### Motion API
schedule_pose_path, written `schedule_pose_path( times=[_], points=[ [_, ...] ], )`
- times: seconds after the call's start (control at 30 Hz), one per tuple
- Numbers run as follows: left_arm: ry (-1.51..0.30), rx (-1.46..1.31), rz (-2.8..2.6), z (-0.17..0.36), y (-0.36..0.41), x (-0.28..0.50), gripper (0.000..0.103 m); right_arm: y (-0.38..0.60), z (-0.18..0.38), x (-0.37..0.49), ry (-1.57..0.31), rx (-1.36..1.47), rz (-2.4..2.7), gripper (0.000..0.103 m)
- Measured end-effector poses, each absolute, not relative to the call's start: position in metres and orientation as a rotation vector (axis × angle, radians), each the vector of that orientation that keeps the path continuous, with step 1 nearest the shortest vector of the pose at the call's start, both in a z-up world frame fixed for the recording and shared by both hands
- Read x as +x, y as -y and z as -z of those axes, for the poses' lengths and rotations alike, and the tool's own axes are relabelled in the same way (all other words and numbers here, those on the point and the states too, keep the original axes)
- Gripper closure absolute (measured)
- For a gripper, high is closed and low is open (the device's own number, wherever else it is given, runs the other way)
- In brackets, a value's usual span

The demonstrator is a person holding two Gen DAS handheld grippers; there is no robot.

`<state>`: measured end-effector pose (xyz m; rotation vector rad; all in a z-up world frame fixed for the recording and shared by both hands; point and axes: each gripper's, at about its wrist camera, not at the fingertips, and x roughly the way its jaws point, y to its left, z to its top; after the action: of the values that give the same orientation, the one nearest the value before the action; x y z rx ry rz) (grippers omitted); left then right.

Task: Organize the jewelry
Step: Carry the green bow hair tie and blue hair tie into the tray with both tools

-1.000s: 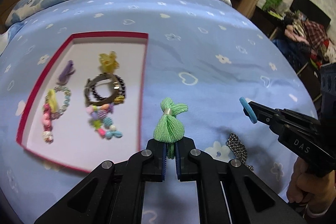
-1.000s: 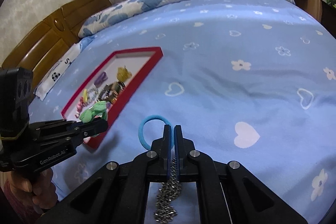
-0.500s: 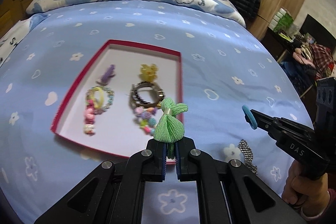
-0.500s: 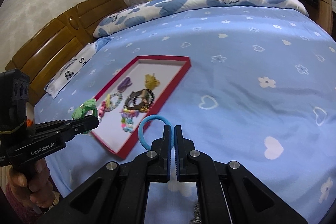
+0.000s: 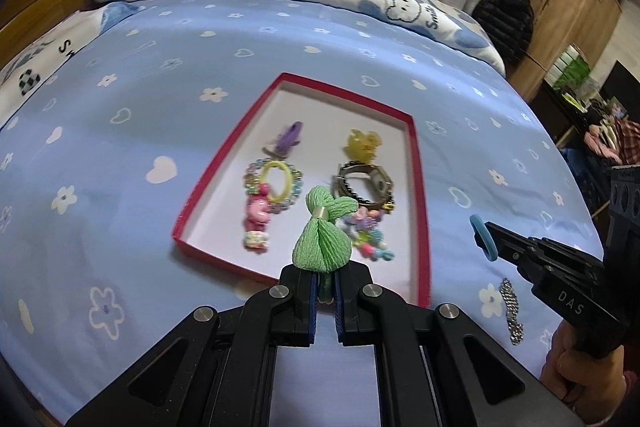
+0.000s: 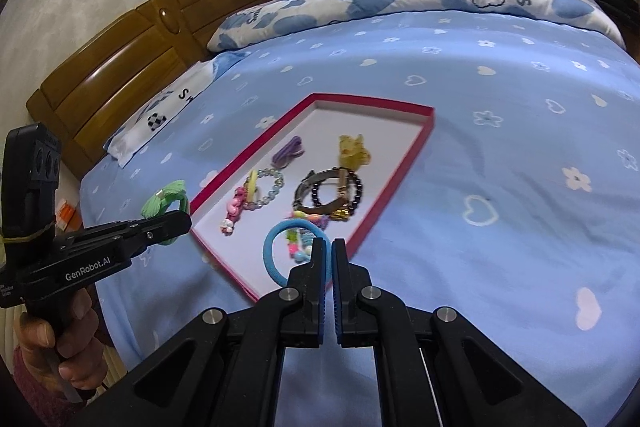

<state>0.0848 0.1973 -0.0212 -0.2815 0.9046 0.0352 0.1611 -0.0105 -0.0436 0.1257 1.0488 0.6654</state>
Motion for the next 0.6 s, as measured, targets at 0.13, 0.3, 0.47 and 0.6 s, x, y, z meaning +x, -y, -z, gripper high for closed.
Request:
schedule_pose_path(
  times=[0.13, 0.3, 0.47, 0.6],
  points=[
    [-0.906, -0.291, -0.052, 0.023, -0.203, 0.089, 0.098, 0.0, 0.046, 0.163, -1.052, 0.121, -0.677, 0.101],
    [-0.91, -0.292, -0.067, 0.029, -0.215, 0.099, 0.098, -0.011, 0.049, 0.167, -1.055, 0.11, -0.686, 0.101],
    [-0.928, -0.283, -0.081, 0.036, -0.223, 0.112, 0.098, -0.021, 0.054, 0.173, -1.066, 0.097, -0.69, 0.101],
    [-0.961, -0.275, -0.089, 0.044, -0.228, 0.125, 0.098, -0.029, 0.063, 0.179, -1.08, 0.074, -0.688, 0.101]
  ],
)
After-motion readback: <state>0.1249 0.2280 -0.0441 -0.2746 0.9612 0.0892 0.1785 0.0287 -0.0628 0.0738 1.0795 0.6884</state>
